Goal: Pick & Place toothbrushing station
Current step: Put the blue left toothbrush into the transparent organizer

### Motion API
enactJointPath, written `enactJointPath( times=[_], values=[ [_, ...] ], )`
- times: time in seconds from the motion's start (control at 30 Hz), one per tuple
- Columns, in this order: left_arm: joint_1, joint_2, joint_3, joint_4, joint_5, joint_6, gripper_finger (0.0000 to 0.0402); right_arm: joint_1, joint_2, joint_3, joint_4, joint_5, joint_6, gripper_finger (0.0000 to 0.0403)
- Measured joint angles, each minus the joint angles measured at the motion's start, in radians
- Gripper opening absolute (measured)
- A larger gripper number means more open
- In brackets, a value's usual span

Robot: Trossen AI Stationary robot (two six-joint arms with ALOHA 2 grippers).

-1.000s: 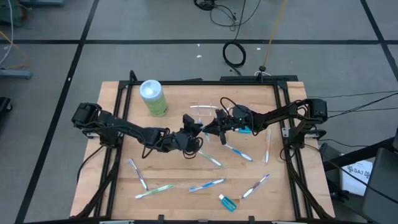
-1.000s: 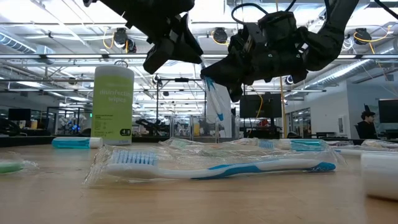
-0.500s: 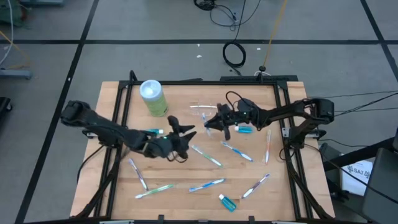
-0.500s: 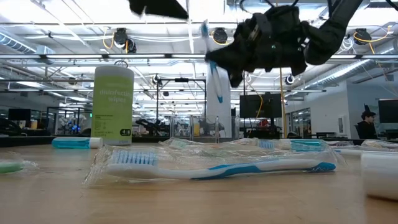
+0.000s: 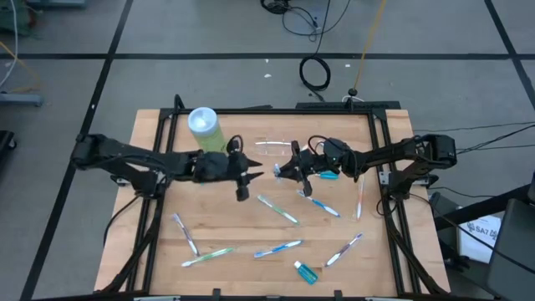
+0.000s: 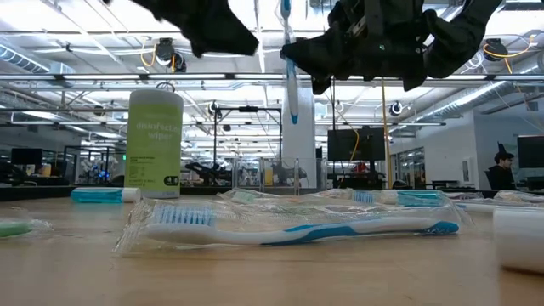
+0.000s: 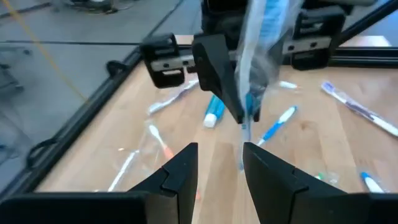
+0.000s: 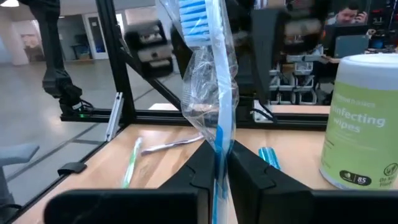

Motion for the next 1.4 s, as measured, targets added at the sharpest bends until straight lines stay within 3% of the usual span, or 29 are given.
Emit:
enactJointPath(
  times=[0.17,0.37,0.5,0.9,1.27,1.4],
  values=[
    [0.070,0.033,-0.039,0.223,0.189,0.013,0.0134,0.000,0.000,0.000,-0.010,0.023,0.000,0.0021],
    [0.082,0.094,-0.039,0.318,0.258,0.027,0.0134,0.000,0.000,0.000,-0.016,0.034,0.000,0.0022],
    [0.083,0.147,-0.039,0.396,0.260,0.065,0.0134,0.015,0.001,0.000,-0.018,0.117,0.001,0.0022],
    [0.093,0.160,-0.039,0.411,0.253,0.062,0.0128,0.026,0.001,0.001,-0.013,0.130,-0.007,0.0022],
    [0.092,0.159,-0.039,0.401,0.188,0.052,0.0015,0.026,0.001,0.001,-0.017,0.136,-0.011,0.0023],
    [0.092,0.159,-0.038,0.397,0.162,0.038,0.0021,0.026,0.001,0.001,-0.018,0.178,-0.010,0.0031]
  ],
)
